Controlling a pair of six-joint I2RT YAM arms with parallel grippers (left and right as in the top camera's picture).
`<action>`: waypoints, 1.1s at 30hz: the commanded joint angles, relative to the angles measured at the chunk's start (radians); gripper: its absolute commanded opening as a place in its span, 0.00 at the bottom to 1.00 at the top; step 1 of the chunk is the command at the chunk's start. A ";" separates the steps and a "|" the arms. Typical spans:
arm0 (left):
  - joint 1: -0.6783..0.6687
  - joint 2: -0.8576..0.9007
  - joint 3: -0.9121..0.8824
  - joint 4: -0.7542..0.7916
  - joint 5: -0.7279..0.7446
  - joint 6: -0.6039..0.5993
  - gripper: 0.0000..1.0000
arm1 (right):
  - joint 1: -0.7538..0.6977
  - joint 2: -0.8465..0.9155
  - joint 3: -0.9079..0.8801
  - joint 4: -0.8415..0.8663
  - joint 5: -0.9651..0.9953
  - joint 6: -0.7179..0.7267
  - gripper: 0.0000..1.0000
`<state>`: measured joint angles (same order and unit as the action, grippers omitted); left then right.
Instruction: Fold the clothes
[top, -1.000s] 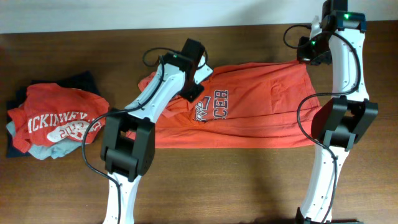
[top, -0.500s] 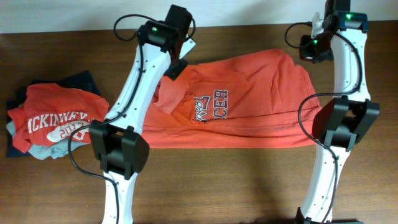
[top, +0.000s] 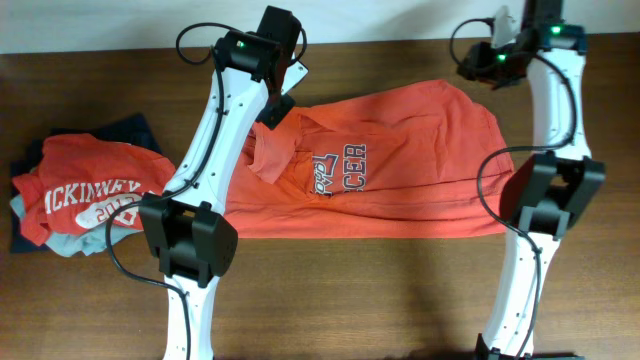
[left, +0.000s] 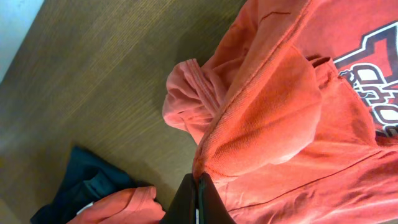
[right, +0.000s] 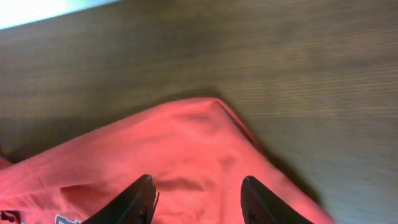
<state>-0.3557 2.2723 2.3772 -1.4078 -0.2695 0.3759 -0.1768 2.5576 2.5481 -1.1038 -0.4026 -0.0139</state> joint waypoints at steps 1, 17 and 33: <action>0.003 -0.005 0.026 -0.006 0.020 0.015 0.00 | 0.048 0.086 -0.014 0.092 -0.018 0.060 0.50; 0.003 -0.005 0.026 -0.015 0.049 0.015 0.00 | 0.085 0.191 -0.024 0.221 0.158 0.138 0.51; 0.003 -0.005 0.026 -0.016 0.048 0.015 0.00 | -0.012 0.185 0.061 0.254 -0.188 0.130 0.61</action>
<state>-0.3557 2.2723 2.3772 -1.4258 -0.2321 0.3786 -0.1730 2.7369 2.5702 -0.8566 -0.5289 0.1352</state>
